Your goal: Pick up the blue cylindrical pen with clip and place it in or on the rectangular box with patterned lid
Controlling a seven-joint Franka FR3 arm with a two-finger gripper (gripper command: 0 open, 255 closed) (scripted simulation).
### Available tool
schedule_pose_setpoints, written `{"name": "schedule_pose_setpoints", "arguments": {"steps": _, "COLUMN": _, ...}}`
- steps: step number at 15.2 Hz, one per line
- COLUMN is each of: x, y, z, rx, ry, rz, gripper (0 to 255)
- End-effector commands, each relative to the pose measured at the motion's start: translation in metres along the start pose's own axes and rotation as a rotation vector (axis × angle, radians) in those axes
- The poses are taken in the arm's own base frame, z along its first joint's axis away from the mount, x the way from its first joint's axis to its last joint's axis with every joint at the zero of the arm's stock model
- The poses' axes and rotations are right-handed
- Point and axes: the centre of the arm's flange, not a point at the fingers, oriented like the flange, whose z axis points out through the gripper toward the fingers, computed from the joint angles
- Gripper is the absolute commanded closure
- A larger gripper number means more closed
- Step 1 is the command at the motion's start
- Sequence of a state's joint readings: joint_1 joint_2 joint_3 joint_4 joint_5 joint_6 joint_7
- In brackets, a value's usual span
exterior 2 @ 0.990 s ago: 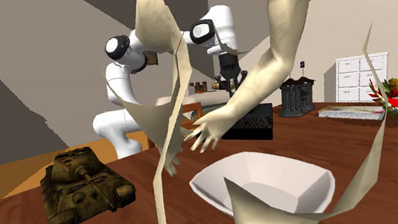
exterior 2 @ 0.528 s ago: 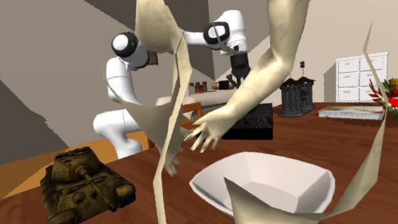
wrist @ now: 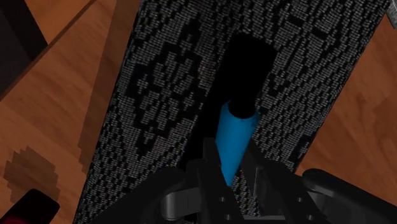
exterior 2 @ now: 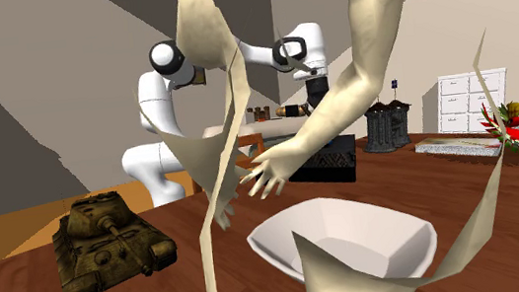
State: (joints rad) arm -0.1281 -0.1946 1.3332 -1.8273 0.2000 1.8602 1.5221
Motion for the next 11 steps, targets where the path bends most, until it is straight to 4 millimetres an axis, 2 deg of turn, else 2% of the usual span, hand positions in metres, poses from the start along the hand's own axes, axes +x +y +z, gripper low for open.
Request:
{"name": "schedule_pose_setpoints", "arguments": {"steps": 1, "x": 0.0, "y": 0.001, "z": 0.011, "rx": 0.001, "ry": 0.0, "rz": 0.0, "gripper": 255}}
{"name": "schedule_pose_setpoints", "arguments": {"steps": 8, "x": 0.0, "y": 0.004, "z": 0.052, "rx": 0.001, "ry": 0.0, "rz": 0.0, "gripper": 255}}
{"name": "schedule_pose_setpoints", "arguments": {"steps": 11, "x": 0.0, "y": 0.004, "z": 0.052, "rx": 0.001, "ry": 0.0, "rz": 0.0, "gripper": 255}}
